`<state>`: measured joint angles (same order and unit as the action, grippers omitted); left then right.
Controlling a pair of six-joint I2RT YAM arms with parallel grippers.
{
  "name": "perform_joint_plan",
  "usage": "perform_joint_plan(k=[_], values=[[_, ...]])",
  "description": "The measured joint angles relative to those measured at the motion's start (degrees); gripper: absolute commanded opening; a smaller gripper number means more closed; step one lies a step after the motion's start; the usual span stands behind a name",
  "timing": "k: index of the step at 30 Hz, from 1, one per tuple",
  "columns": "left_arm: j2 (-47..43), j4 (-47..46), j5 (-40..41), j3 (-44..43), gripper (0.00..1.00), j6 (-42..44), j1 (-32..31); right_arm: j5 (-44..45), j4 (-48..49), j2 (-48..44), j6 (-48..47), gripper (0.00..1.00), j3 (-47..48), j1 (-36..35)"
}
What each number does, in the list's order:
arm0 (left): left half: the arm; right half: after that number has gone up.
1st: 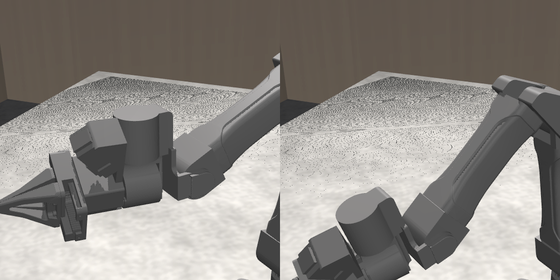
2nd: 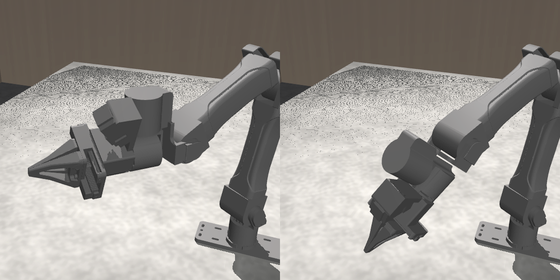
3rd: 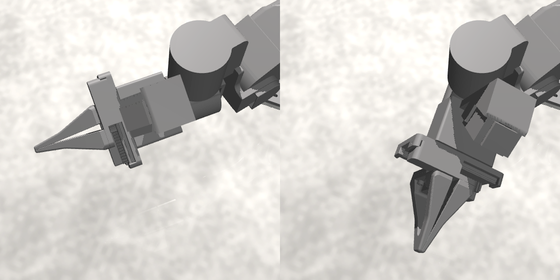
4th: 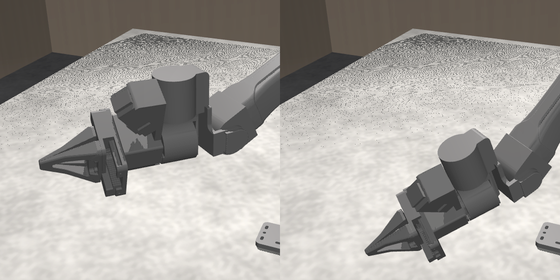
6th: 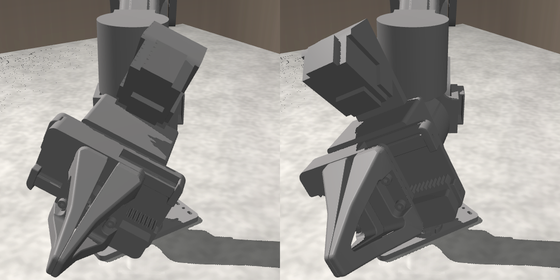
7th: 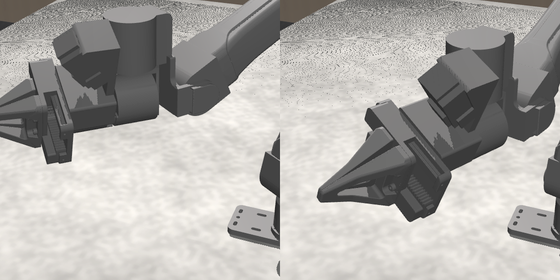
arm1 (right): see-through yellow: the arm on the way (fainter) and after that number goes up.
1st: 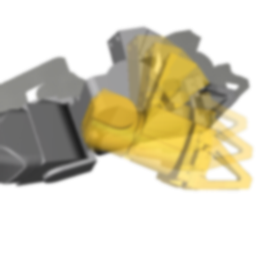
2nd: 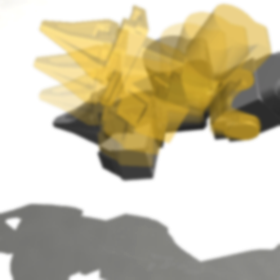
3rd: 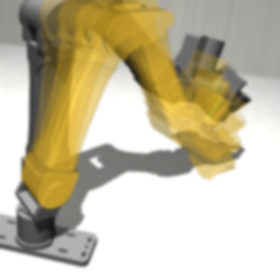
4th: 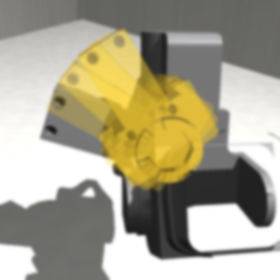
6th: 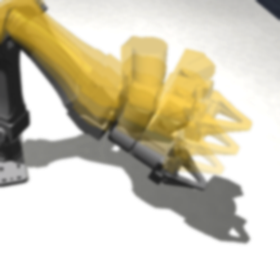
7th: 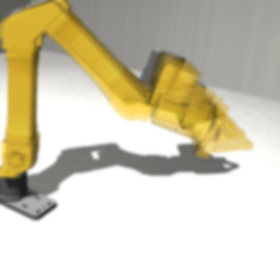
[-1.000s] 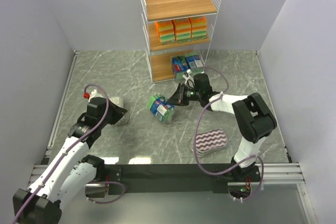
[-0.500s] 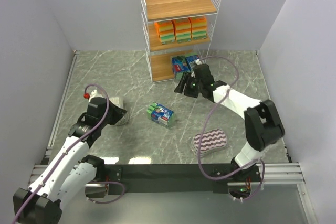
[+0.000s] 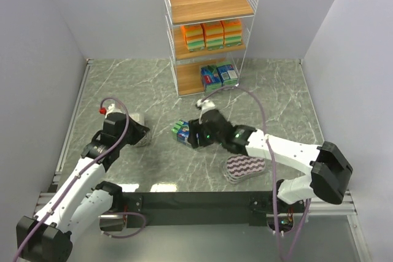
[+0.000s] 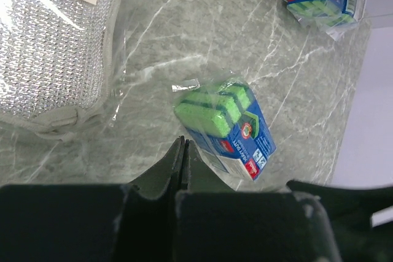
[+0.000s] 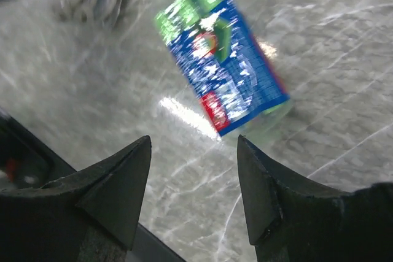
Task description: Place and organize the cleaning sponges onto the shelf
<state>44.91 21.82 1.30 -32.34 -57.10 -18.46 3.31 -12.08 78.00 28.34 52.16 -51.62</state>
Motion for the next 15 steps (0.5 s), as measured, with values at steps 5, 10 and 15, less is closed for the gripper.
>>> perform_joint_plan(k=[5,10,15], values=[[-0.07,-0.11,0.00,0.00,0.01,-0.02,0.00,15.50,-1.51,4.26,-6.23,0.67,2.23,-10.56],[-1.27,0.22,0.02,0.00,0.01,-0.02,0.00,31.15,-2.49,14.88,-13.27,0.69,8.09,-16.33],[-2.43,0.46,0.09,0.00,0.01,0.00,0.00,37.66,-2.21,20.39,-18.71,0.66,8.92,-17.35]])
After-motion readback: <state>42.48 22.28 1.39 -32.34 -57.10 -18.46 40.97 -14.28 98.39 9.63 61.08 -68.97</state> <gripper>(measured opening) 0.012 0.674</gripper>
